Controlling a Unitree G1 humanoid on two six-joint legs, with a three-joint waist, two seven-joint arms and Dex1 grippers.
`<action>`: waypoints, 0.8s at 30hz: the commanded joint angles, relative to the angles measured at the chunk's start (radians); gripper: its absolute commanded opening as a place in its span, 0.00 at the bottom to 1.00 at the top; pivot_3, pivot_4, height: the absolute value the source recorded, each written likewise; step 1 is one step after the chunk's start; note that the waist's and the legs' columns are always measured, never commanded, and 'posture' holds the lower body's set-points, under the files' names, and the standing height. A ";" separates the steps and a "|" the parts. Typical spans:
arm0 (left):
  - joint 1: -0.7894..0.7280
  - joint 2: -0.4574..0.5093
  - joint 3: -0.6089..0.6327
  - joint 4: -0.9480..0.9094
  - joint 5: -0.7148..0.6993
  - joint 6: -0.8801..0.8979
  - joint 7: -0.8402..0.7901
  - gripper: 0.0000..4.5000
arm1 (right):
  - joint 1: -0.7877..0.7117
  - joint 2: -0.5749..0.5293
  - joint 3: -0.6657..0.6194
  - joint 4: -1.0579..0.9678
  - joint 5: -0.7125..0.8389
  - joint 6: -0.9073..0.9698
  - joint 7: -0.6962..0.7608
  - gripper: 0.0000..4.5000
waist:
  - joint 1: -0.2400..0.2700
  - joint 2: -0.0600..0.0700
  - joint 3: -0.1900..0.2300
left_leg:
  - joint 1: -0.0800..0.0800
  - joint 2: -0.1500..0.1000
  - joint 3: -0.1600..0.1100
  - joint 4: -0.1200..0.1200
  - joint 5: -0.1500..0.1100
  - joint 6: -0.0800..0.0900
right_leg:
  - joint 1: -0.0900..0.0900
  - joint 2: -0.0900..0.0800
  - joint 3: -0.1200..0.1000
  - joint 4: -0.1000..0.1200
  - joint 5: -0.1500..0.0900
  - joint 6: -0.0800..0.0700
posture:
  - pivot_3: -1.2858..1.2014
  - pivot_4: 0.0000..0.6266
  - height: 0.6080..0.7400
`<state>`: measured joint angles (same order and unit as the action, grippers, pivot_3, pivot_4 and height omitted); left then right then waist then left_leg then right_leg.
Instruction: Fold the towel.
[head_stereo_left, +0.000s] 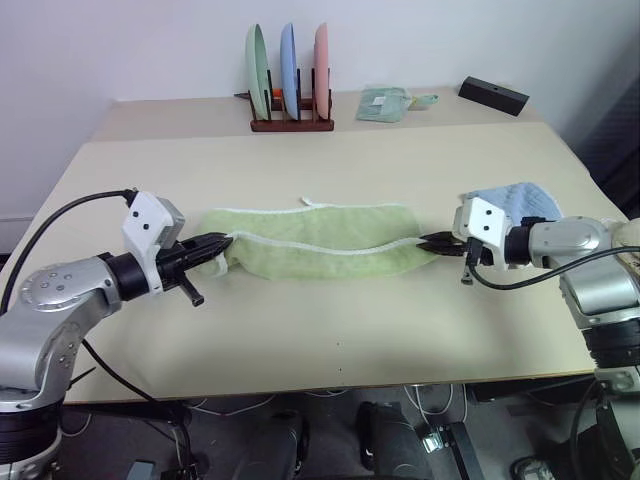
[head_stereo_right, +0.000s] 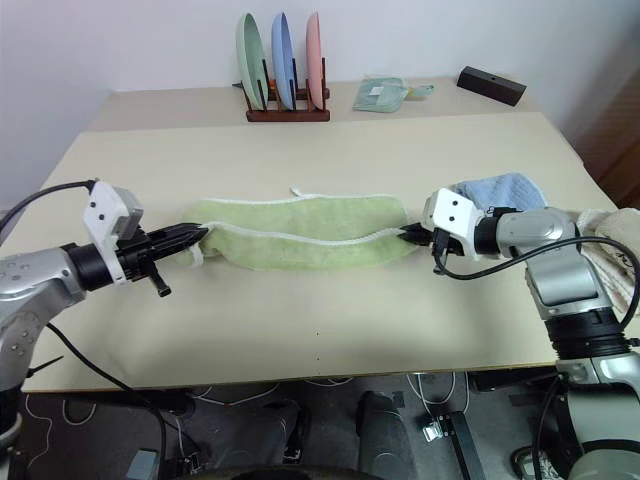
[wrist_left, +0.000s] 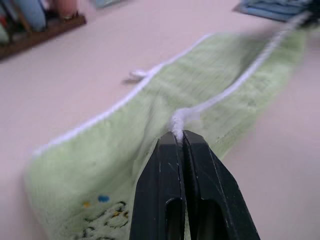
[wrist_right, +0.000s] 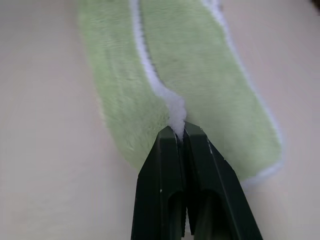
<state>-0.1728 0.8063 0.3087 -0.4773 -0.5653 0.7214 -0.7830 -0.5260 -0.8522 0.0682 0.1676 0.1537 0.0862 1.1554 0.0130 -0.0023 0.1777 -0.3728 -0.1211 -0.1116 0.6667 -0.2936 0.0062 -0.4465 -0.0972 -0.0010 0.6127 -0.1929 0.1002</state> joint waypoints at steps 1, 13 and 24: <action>-0.009 0.016 0.017 0.034 0.026 -0.058 -0.004 0.01 | -0.013 -0.017 -0.026 0.009 0.000 -0.041 0.013 0.00 | -0.001 0.000 0.000 | 0.000 0.000 0.000 0.000 0.000 0.000 | 0.000 0.000 0.000 0.000 0.000 0.000 | 0.52 0.24 1.00; -0.646 -0.101 -0.152 0.755 0.334 -0.487 0.194 0.01 | -0.547 0.102 0.022 0.552 -0.251 -0.364 -0.322 0.00 | -0.006 0.000 0.001 | 0.001 -0.001 0.000 -0.001 0.001 -0.001 | -0.001 0.001 -0.001 0.000 0.000 0.000 | 0.52 0.24 1.00; -0.688 -0.015 -0.051 0.908 0.231 -0.714 -0.024 0.01 | -0.637 0.117 -0.008 0.569 -0.139 -0.522 -0.231 0.00 | -0.063 -0.003 -0.001 | -0.018 -0.002 -0.001 -0.002 0.001 -0.001 | -0.024 -0.001 -0.002 0.000 0.003 -0.001 | 0.52 0.24 1.00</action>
<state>-0.9529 0.7626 0.2237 0.5353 -0.2734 -0.0317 -0.7111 -1.2262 -0.7183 0.0789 0.8361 -0.0685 -0.4690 0.8145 -0.0505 -0.0051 0.1770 -0.3913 -0.1227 -0.1127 0.6647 -0.2931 0.0065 -0.4709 -0.0979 -0.0025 0.6142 -0.1897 0.0995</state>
